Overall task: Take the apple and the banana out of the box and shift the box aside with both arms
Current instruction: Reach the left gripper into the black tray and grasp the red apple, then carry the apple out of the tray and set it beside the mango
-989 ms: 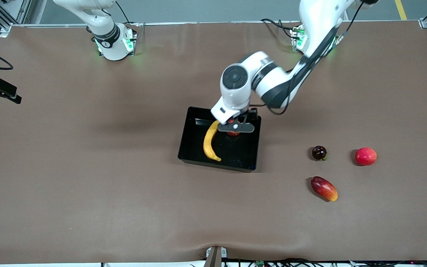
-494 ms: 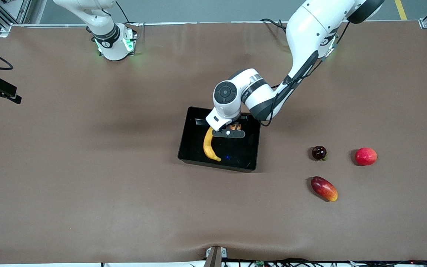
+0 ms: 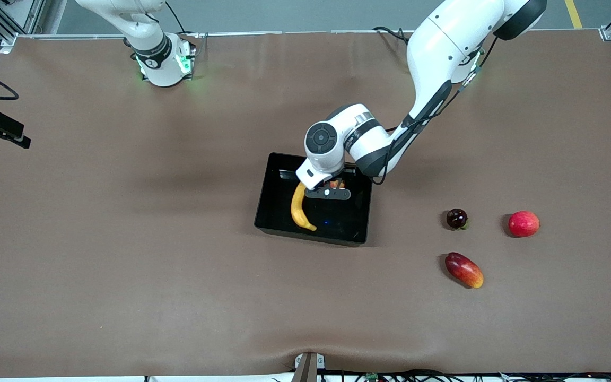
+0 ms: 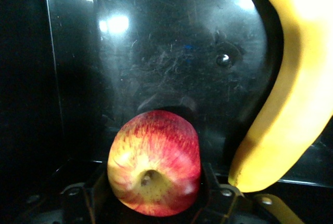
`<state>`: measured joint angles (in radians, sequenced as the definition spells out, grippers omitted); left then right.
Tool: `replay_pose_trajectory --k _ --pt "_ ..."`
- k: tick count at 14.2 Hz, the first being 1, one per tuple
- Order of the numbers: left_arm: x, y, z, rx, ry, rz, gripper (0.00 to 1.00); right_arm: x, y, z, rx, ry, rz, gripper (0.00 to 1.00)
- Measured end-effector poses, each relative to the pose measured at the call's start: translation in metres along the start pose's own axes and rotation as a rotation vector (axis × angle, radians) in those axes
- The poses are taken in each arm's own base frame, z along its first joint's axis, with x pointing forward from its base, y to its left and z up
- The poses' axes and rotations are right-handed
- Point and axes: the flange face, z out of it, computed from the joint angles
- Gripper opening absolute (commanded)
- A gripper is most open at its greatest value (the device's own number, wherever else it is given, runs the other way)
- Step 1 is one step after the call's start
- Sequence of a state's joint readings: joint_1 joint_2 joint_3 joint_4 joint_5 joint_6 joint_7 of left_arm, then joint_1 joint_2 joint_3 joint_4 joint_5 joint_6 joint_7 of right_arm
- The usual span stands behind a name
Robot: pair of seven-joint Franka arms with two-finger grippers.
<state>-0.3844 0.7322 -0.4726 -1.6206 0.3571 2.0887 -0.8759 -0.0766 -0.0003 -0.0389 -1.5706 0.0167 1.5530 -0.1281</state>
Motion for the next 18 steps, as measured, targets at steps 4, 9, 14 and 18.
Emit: replay_pose_trajectory --k 4,9,14,18 --pt "0.008 0.002 -0.020 -0.023 0.034 -0.008 0.00 0.001 0.000 0.002 0.000 -0.003 0.001 1.00" --pt "0.017 -0.020 -0.116 -0.052 0.159 -0.048 0.00 0.001 0.001 0.002 0.000 -0.003 0.001 1.00" --pt "0.032 -0.105 -0.219 0.006 0.213 -0.114 0.00 0.001 0.001 0.002 0.000 -0.003 0.001 1.00" --pt "0.074 -0.224 -0.233 -0.004 0.168 -0.062 0.00 0.001 0.001 0.002 0.000 -0.004 0.002 1.00"
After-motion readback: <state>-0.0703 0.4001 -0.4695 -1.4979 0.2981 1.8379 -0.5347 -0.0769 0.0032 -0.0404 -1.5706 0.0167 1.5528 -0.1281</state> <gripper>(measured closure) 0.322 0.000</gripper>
